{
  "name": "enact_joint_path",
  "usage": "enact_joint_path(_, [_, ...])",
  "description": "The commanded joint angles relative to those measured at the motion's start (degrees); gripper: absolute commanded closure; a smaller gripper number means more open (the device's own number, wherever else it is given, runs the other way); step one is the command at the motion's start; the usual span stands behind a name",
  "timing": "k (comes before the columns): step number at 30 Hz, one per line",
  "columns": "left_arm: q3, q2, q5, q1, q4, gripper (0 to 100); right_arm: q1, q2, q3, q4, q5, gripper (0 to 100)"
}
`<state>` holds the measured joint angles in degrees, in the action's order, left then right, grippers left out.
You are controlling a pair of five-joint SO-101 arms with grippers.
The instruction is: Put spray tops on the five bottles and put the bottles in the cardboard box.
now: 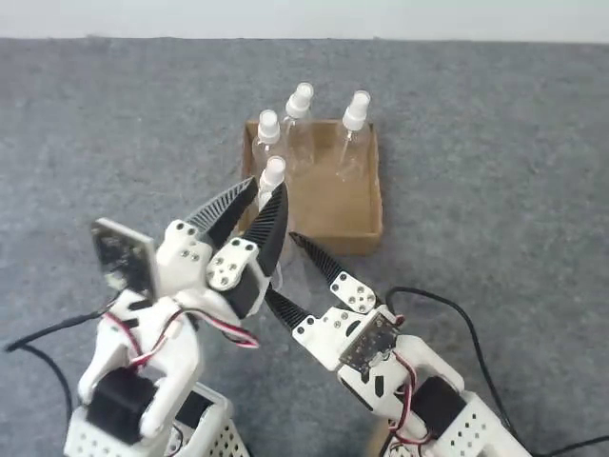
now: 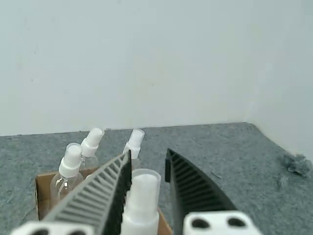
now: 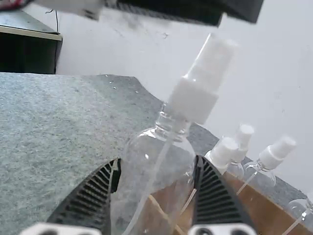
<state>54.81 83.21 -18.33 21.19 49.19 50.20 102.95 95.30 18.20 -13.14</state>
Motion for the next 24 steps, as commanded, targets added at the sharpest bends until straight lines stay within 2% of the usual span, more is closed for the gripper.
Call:
enact_joint_path(1, [1.36,0.44,0.62,0.09,-3.25,90,0.40,1.01,1.05,0.22,-0.70,96.1])
enact_joint_path(8, [1.01,0.53,1.05,0.00,2.11,90,0.40,1.01,1.05,0.22,-0.88,96.1])
enact_joint_path(15, [-3.91,0.53,2.73,-5.45,8.00,90,0.31,1.01,1.05,0.22,-0.79,96.1])
enact_joint_path(24, [-4.44,0.53,3.69,-1.05,11.60,90,0.31,1.01,1.05,0.22,-0.79,96.1])
